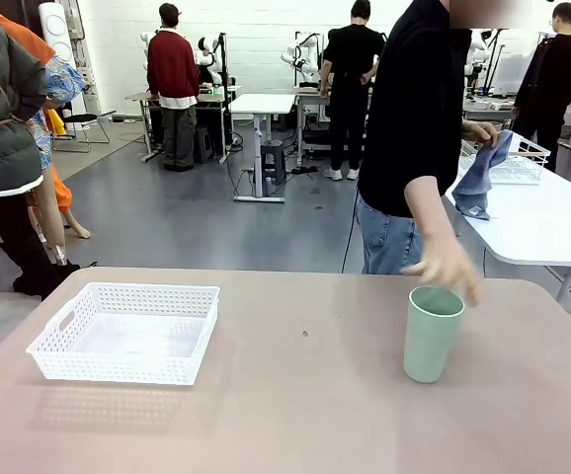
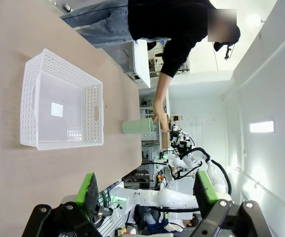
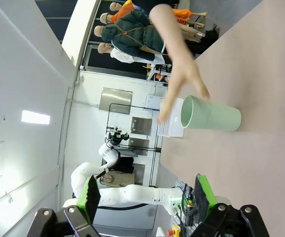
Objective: Clean and organize the cups into the basket.
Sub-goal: Pick up the Organizing basket and move it to the center of the table, then pick up the Reusable plastic cup from the right side of the table and place it inside the Organizing basket.
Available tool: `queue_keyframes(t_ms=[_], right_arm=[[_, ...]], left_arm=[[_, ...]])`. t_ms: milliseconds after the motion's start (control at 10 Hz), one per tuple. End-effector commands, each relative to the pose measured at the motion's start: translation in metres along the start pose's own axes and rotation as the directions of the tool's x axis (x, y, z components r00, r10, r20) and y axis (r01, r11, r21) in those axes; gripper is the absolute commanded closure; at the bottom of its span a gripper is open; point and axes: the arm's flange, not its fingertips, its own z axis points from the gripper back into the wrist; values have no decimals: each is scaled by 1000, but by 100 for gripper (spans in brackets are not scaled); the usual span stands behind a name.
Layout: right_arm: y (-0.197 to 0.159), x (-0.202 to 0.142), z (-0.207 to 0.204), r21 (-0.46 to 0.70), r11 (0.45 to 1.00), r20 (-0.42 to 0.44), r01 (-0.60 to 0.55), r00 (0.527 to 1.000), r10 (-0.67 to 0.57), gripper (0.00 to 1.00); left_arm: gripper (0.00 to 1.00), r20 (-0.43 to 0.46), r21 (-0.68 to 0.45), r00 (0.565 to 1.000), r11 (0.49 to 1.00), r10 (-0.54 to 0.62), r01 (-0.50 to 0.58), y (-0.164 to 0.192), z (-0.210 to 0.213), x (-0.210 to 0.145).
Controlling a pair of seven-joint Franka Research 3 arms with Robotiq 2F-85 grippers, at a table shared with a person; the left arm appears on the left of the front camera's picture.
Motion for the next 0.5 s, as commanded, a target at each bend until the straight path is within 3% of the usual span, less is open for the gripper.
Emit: queue_keyframes(t_ms=[0, 100, 200, 400], right_arm=[[0, 0, 0, 0, 1000, 0, 0, 1000, 0, 0], [1, 3, -23, -26, 987, -107, -160, 982, 156, 0], [2, 6, -51, -98, 951, -129, -294, 951, 281, 0], [-5, 13, -110, -161, 845, -253, -510, 849, 465, 0]], left_arm=[[0, 0, 0, 1000, 1000, 0, 0, 0, 0, 0], [0, -35, 127, 998, 990, -51, 56, -6, -12, 8], [0, -89, 269, 993, 958, -81, 102, -18, -29, 12], [0, -197, 486, 973, 850, -118, 201, -56, -75, 14]])
